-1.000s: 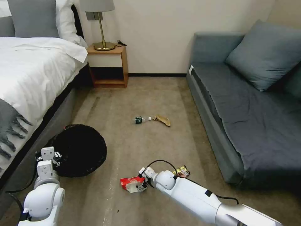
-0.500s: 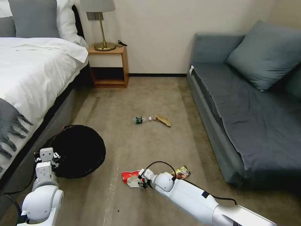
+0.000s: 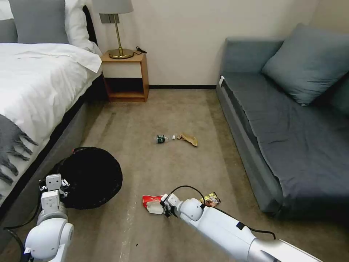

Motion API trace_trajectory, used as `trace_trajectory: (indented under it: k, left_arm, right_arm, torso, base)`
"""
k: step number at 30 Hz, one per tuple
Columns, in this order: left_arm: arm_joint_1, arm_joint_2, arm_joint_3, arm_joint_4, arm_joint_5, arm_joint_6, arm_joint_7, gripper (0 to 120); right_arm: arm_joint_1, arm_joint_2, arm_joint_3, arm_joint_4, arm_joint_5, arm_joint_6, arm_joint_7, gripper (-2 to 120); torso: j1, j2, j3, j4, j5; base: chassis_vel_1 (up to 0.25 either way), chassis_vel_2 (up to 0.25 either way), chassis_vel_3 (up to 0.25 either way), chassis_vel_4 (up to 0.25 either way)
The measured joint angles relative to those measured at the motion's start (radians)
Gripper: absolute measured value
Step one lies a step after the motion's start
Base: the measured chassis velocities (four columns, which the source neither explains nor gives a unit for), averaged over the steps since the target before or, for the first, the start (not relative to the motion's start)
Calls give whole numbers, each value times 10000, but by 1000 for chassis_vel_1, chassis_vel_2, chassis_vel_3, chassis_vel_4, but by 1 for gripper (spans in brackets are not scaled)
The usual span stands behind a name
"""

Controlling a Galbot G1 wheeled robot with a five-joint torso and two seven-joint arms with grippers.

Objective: Pick up the trash bin, then pick up the garbage on the floor and place it into the trash bin.

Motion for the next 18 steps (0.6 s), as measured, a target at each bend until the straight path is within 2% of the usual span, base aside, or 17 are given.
trace_trajectory:
  k: [9,13,18]
  left_arm:
    - [-29,124,-73,266,-129,6,20,0]
    - [-58,198,-99,441,-198,-33,49,0]
    - [-101,266,-103,559,-209,-95,74,0]
  right_arm:
    - [-97,-23,894,410,159,-110,39,0]
    - [-645,-105,1875,1145,166,-172,62,0]
    - [-1003,-275,2398,1957,357,-190,100,0]
  torso:
    - [0,0,0,0,0]
    - [0,-1,-1,0,0]
    - [0,-2,0,-1,0]
  base:
    - [0,0,0,0]
    - [0,0,0,0]
    - [0,0,0,0]
